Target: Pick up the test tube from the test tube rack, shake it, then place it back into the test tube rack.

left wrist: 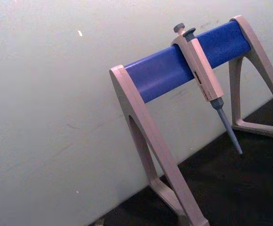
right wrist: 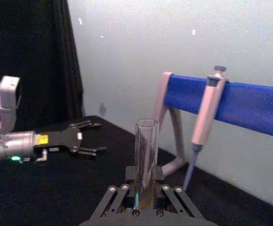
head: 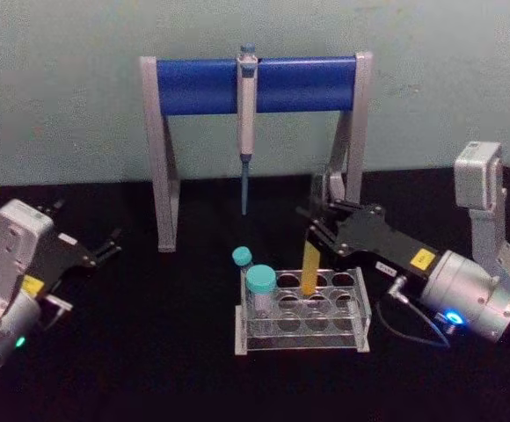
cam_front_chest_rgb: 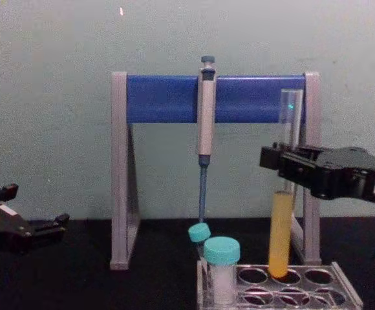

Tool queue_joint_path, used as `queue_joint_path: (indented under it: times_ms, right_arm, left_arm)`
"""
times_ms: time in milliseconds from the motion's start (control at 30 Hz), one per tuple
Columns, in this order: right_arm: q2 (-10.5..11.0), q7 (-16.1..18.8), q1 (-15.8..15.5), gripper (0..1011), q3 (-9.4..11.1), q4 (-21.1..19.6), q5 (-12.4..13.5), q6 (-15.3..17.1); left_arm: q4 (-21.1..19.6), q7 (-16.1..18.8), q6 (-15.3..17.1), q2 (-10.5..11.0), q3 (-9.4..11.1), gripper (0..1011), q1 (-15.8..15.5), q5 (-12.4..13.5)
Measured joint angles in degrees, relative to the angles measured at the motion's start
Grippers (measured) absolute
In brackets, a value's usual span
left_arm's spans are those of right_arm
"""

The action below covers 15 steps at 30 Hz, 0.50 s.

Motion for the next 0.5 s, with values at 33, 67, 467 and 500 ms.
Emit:
queue_joint_path:
  times_ms: [33,67,467,500]
  right_arm:
    - [-0.17,0.45,0.62,224,-0.49,0.54,0.36,0.0]
    - [-0.28,0.7,0.96,224,-0.71,0.84,0.57,0.0]
    - [-2.35,2.35,7.35,224,-3.23,8.05,2.01,-1.35]
    - [-2.57,2.39,8.01,224,-3.37,8.9,2.07,-1.61]
  left_arm:
    - [0.0,0.0,0.0,0.0,0.0,1010,0.0,0.0]
    - [0.0,0.0,0.0,0.0,0.0,1010,0.0,0.0]
    - [0.0,0.0,0.0,0.0,0.0,1010,0.0,0.0]
    - [0.0,0.0,0.0,0.0,0.0,1010,0.0,0.0]
